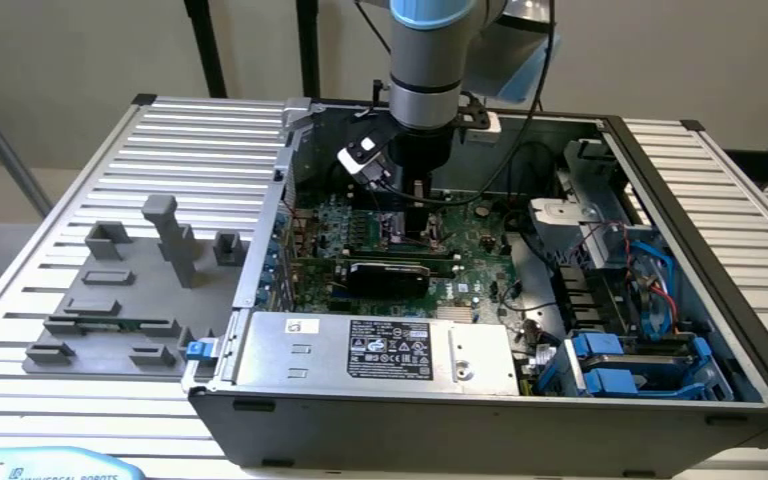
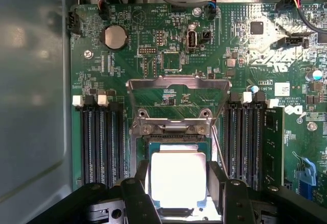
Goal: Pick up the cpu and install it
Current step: 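Place the cpu into insertion slot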
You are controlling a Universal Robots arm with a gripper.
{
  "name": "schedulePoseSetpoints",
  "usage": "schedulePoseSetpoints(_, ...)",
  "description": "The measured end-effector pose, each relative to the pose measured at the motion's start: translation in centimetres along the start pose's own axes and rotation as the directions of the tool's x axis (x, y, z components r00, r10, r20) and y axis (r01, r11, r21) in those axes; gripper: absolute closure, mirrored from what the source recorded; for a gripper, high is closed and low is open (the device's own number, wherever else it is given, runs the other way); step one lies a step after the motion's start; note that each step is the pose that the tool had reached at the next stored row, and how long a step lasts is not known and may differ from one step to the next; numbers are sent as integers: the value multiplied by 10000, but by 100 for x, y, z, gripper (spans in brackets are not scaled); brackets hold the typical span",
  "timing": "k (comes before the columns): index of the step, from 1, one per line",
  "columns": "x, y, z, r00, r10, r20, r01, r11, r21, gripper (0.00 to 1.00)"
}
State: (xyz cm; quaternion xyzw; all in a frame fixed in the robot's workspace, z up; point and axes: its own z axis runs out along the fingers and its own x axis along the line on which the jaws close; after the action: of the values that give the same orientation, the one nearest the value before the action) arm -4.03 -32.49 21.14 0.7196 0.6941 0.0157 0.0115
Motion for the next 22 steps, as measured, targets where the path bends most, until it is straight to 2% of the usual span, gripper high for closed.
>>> schedulePoseSetpoints(8,-3,-2,42,10000,-22,-16,22,10000,5,45)
schedulePoseSetpoints(22,-4,-8,95,10000,-21,-20,21,10000,52,45)
